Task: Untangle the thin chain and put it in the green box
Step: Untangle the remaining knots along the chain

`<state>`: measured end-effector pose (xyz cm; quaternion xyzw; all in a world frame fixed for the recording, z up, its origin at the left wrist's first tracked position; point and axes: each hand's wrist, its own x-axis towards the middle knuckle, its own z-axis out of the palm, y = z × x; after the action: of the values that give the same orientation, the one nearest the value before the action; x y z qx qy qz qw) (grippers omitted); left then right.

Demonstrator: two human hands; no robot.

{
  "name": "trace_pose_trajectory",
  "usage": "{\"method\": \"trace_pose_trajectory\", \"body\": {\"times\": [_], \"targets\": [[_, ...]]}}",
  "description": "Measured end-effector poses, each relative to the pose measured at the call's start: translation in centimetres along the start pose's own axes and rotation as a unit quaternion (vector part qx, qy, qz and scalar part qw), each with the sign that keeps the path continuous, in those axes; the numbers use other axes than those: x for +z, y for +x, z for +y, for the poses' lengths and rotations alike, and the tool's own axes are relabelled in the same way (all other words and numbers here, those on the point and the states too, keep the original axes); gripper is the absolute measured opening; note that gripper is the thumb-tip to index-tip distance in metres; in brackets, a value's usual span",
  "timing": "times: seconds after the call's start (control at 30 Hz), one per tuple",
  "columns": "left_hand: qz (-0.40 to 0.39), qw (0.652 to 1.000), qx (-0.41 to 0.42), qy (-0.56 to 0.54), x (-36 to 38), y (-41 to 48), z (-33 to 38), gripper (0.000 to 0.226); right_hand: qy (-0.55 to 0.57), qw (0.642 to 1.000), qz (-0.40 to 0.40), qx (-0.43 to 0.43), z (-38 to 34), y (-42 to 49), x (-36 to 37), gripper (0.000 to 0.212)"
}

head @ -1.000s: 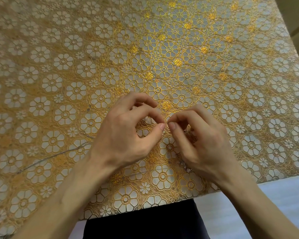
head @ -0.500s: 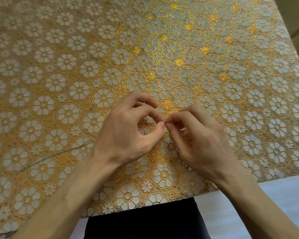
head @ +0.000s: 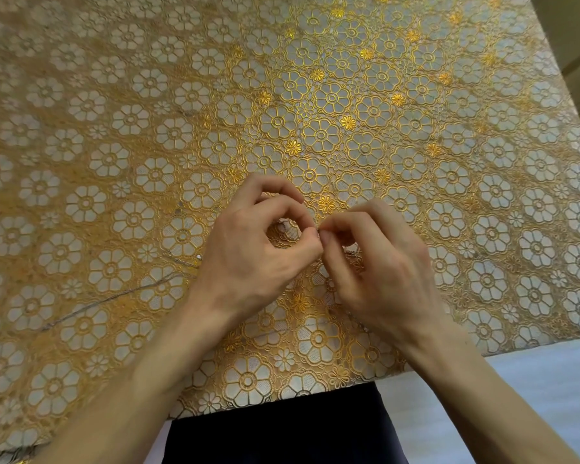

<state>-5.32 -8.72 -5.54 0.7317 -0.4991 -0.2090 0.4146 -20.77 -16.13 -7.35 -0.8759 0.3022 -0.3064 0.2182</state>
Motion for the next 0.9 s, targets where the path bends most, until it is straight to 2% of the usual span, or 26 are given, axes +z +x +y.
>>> {"method": "trace_pose_trajectory", "body": {"times": [0.17, 0.27, 0.5, 0.7, 0.9], "targets": [[0.008, 0.997, -0.048, -0.063, -0.2, 0.1, 0.0, 0.014, 0.076, 0.991, 0.063, 0.095, -0.5, 0.0, 0.6, 0.003], [0.016, 0.992, -0.075, -0.099, -0.8, 0.2, 0.0, 0.011, 0.099, 0.987, 0.071, 0.108, -0.1, -0.1, 0.4, 0.004], [-0.005, 0.999, 0.015, 0.033, -1.0, 0.0, 0.1, 0.008, 0.057, 0.996, 0.031, 0.063, 0.0, -0.3, 0.0, 0.005], [-0.006, 0.996, 0.056, 0.075, -1.1, -0.2, 0.0, 0.019, 0.030, 0.999, -0.006, 0.020, -0.2, -0.2, -0.1, 0.011], [-0.002, 0.995, 0.064, 0.075, -1.3, -0.6, -0.2, 0.018, 0.020, 0.999, -0.025, -0.010, -0.9, 0.0, -0.1, 0.011]]}}
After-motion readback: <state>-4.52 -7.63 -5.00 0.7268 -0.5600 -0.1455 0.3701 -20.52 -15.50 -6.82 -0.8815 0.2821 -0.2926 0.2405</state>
